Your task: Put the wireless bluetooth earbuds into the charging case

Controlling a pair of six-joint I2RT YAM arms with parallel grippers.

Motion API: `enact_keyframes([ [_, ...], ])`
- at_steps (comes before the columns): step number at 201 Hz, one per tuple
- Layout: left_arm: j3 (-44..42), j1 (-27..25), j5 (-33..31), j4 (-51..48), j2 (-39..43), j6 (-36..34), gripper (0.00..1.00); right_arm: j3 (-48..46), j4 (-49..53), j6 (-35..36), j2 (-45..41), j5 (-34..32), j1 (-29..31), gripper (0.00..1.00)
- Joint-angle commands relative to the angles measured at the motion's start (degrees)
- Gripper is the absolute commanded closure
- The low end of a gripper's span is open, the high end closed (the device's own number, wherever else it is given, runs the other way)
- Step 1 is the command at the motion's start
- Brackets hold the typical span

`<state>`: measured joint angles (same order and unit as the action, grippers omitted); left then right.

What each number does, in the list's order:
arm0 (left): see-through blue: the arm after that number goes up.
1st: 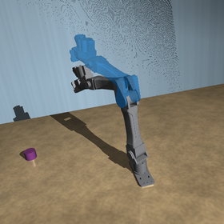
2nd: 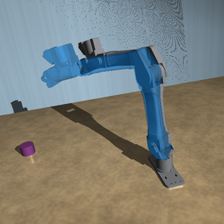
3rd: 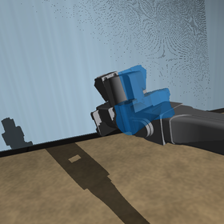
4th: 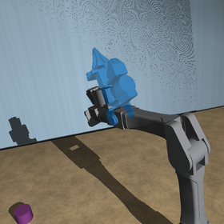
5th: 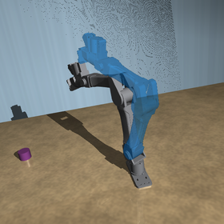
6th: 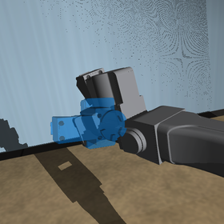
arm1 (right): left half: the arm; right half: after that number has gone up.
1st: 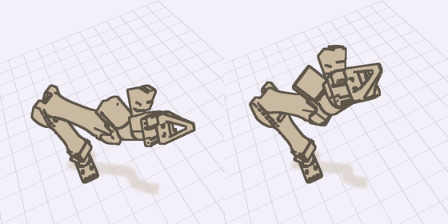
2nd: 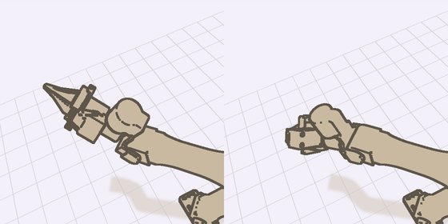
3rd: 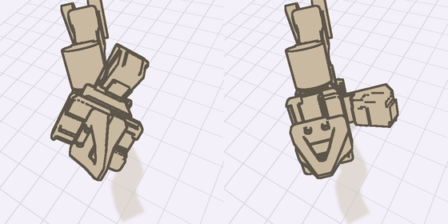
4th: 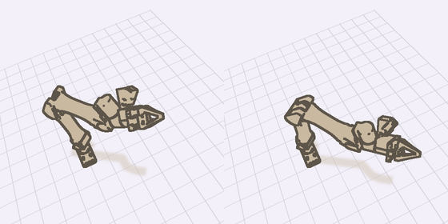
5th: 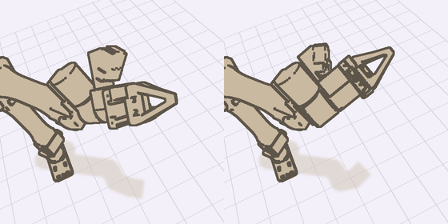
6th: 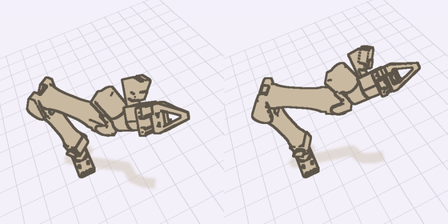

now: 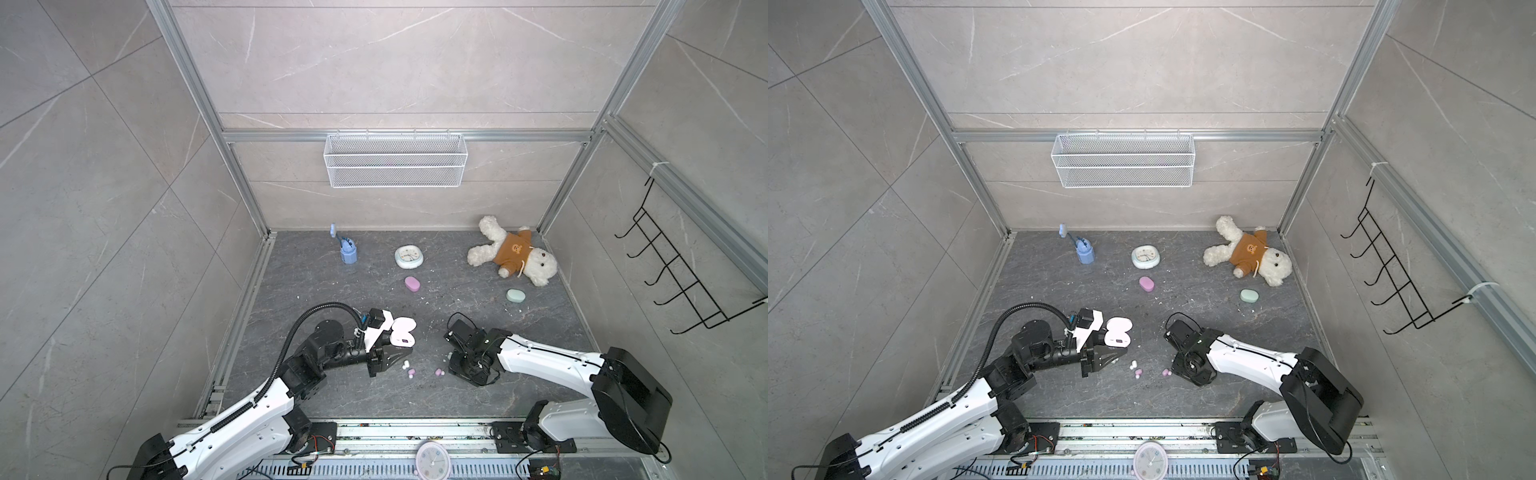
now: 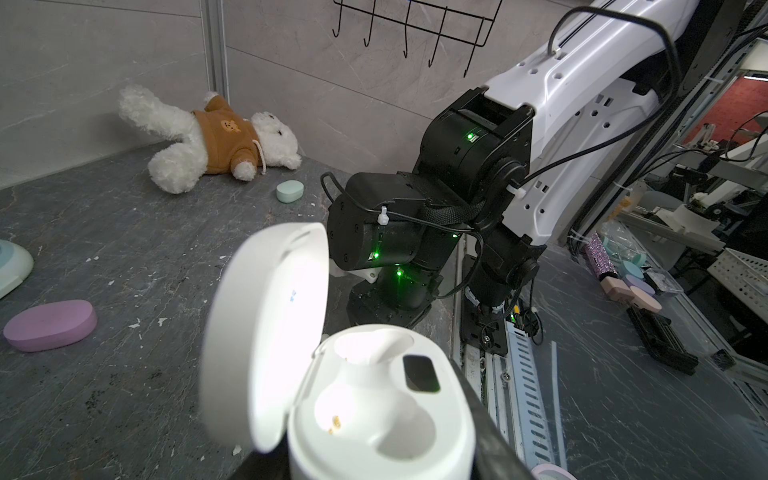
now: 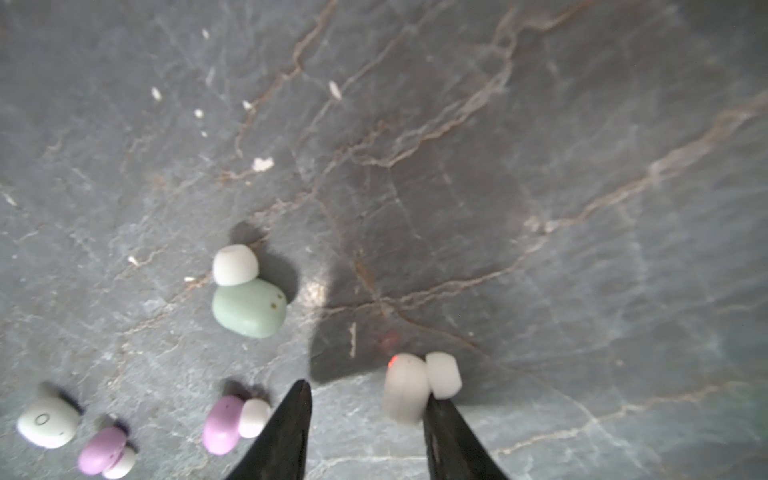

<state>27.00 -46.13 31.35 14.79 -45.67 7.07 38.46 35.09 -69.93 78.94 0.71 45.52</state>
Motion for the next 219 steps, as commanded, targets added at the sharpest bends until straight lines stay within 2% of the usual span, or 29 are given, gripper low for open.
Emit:
enact_keyframes([
  [1, 2.11, 0.07, -0.32, 0.63, 0.41, -0.48, 0.74, 0.22, 0.37, -1.20, -1.32, 0.21, 0.10, 0.54],
  [60, 2.35, 0.07, -0.15, 0.42, 0.16, -0.57, 0.74, -0.53, 6.51, -2.17, -5.45, -1.64, 0.05, 0.55],
  [139, 2.35, 0.04, 0.00, -0.23, 0.93, -0.57, 0.74, -1.10, 4.82, -0.77, -4.93, -2.39, -2.75, 0.55],
  [219, 2.26, 0.06, -0.05, -0.33, 1.11, -0.59, 0.74, -0.91, 6.63, 4.08, -6.55, -3.37, -6.75, 0.56],
])
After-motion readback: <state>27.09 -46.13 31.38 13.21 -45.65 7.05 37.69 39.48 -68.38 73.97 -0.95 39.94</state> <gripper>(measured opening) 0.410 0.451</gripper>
